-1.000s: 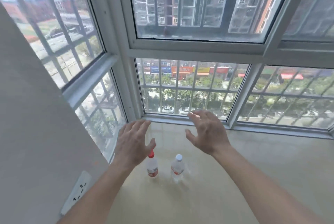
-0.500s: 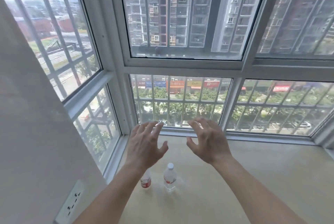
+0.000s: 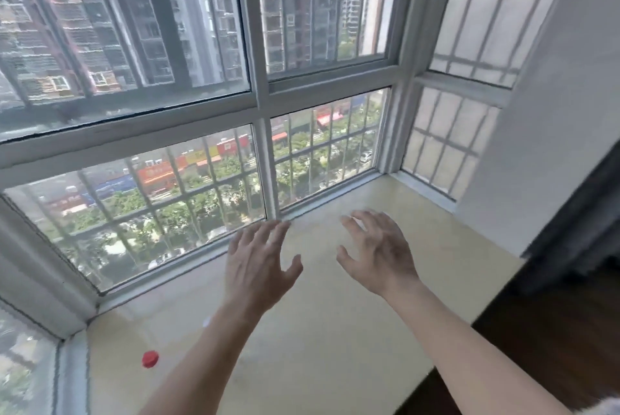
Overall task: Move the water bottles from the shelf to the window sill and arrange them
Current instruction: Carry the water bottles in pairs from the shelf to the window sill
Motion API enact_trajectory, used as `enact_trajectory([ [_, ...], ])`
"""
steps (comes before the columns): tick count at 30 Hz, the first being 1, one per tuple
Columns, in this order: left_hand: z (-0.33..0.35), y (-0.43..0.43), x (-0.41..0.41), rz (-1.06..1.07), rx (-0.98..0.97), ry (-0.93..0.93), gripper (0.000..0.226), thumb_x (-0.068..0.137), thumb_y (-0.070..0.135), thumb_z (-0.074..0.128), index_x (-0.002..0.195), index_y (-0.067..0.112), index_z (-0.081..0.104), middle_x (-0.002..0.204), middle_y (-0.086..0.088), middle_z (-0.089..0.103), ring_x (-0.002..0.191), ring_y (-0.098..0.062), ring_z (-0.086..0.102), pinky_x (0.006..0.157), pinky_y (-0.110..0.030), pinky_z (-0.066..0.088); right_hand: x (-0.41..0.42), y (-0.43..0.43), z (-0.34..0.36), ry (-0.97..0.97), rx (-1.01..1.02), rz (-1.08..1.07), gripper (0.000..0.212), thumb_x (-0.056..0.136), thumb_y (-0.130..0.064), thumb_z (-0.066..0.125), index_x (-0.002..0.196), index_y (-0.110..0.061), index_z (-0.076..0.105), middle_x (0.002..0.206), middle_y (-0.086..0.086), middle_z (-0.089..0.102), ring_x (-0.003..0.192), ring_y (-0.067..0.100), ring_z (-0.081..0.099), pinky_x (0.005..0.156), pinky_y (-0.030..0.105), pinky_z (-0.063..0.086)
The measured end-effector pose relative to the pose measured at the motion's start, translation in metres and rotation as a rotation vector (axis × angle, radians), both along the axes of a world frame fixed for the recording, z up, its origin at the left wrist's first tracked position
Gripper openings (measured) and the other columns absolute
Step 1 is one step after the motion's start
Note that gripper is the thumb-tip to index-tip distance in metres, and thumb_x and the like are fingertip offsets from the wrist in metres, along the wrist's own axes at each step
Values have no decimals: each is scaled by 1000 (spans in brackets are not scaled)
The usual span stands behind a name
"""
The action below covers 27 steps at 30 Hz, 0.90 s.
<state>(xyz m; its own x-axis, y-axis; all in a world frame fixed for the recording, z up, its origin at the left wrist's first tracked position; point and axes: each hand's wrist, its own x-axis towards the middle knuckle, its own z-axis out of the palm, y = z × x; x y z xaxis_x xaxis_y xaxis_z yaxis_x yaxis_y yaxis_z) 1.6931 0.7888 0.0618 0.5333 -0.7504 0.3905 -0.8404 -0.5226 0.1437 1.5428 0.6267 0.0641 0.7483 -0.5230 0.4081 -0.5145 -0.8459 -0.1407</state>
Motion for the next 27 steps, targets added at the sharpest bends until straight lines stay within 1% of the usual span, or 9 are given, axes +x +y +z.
enact_trajectory([
  [2,-3,-15,-17,-103,-1,12,65,81,61,43,136,28,50,133,6,58,124,-22,51,106,-43,37,-35,1,-1,3,6,-101,50,79,-44,54,119,-16,66,118,9,67,115,31,60,102,46,49],
  [4,-6,-29,-36,-200,2,32,66,80,61,41,136,27,51,133,5,59,124,-23,51,106,-44,38,-71,5,-4,-5,4,-203,48,78,-39,64,118,-14,67,118,11,67,114,33,61,102,47,50],
  [8,-13,-52,-83,-398,21,49,67,81,61,41,137,27,49,136,4,57,126,-24,50,105,-45,38,-144,21,-8,5,-32,-392,48,77,-37,69,119,-13,66,119,10,67,112,32,60,102,45,47],
  [10,-17,-61,-108,-487,23,49,66,81,60,43,138,27,49,137,4,56,126,-23,49,106,-44,37,-179,30,-10,18,-49,-471,47,79,-36,67,120,-12,66,118,9,66,110,31,59,101,44,46],
  [13,-21,-72,-146,-612,23,32,64,83,58,49,138,27,48,137,4,56,127,-24,48,105,-44,35,-225,43,-11,19,-48,-582,47,83,-40,56,120,-13,65,117,8,65,114,31,57,102,46,46],
  [16,-25,-84,-179,-712,15,33,62,83,56,52,136,26,50,136,4,57,125,-25,50,104,-44,36,-263,52,-15,-21,-82,-666,44,83,-38,59,119,-13,67,117,7,65,115,28,57,102,45,46],
  [19,-28,-97,-210,-787,18,42,60,81,54,53,135,26,52,135,4,58,124,-25,50,103,-44,37,-293,59,-19,-64,-114,-727,43,82,-35,61,118,-13,68,116,8,66,115,31,59,101,47,47],
  [23,-32,-121,-246,-884,40,21,60,83,56,50,135,26,50,137,4,56,126,-25,49,104,-45,38,-329,58,-26,-77,-124,-798,41,81,-34,61,116,-12,68,114,8,66,113,31,60,98,48,48],
  [27,-36,-154,-273,-929,61,-3,60,83,56,48,137,28,47,137,5,55,127,-25,47,106,-43,35,-357,37,-35,-63,-106,-842,42,82,-36,59,116,-13,67,113,8,65,110,30,59,96,46,49],
])
